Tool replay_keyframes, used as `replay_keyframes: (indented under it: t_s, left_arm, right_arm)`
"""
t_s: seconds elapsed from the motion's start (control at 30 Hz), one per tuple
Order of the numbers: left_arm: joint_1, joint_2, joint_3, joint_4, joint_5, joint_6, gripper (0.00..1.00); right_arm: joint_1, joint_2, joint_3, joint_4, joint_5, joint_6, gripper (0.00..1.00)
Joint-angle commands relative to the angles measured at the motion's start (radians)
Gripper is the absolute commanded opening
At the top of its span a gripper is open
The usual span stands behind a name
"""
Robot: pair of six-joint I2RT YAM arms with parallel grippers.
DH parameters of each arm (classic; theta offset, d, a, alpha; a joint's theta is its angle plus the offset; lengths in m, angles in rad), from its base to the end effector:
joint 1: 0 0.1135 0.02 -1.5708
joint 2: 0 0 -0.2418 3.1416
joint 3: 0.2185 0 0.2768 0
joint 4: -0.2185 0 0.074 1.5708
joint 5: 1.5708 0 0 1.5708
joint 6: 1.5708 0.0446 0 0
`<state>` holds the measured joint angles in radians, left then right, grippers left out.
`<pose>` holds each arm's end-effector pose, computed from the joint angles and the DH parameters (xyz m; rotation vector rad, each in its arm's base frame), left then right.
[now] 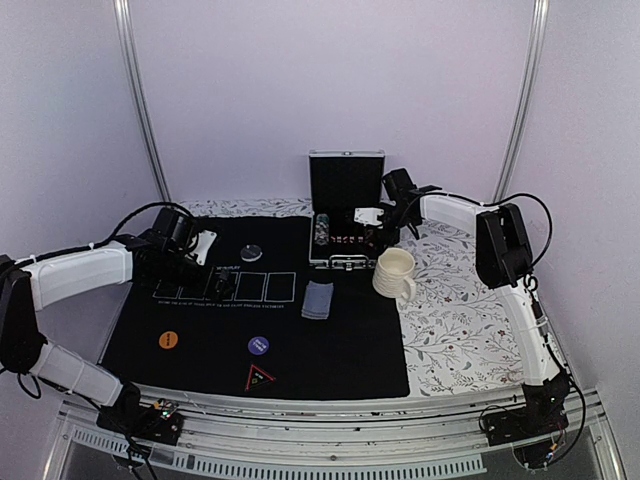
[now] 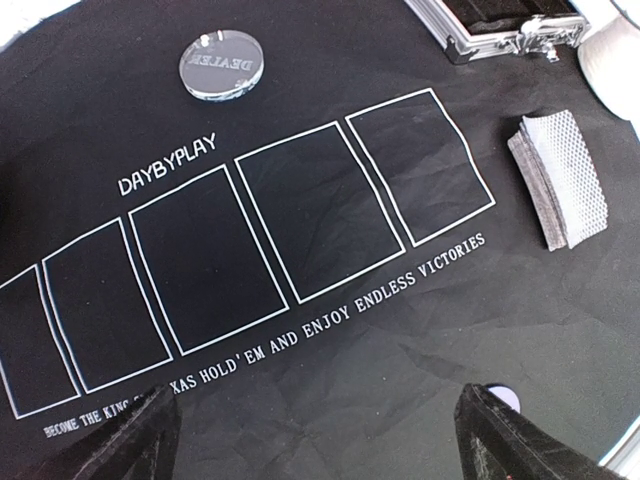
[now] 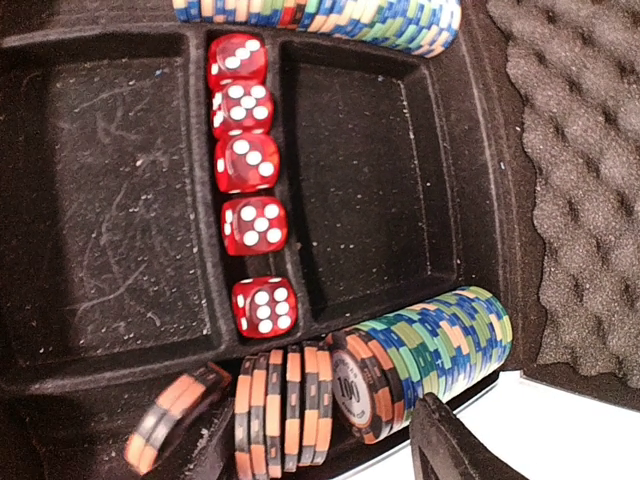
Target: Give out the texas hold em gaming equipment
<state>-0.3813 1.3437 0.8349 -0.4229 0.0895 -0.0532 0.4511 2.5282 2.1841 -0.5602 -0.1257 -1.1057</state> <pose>0.2783 -0.1159 0.1748 0.4486 2.4810 -0.2900 0.5064 0.2515 0.1251 -1.7718 1.7202 -0.1276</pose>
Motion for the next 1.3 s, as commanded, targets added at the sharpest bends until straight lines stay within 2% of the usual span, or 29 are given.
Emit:
replay_keyframes:
  t_s: [0.0,0.3,0.57,1.0,1.27]
  left_arm:
    - [0.01,0.011,-0.005,0.013,0.011,-0.004,0.98]
    - [0.012,0.013,-0.005,0.013,0.011,-0.005,0.98]
    - [0.012,0.015,-0.005,0.013,0.02,-0.007,0.98]
    - [0.013,0.014,-0.006,0.013,0.024,-0.007,0.98]
    - [0.015,0.015,-0.007,0.013,0.025,-0.007,0.98]
  right_arm:
    - [0.019,0.059,-0.015,-0.064,-0.047,0.027,0.56]
    - [0.022,0.034,-0.033,-0.16,-0.054,0.002,0.43]
    - [0.033,0.015,-0.057,-0.181,-0.008,-0.019,0.43]
    - [0.034,0.045,-0.041,-0.059,0.069,-0.018,0.5]
    - [0.032,0.075,-0.043,-0.102,0.047,-0.009,0.4]
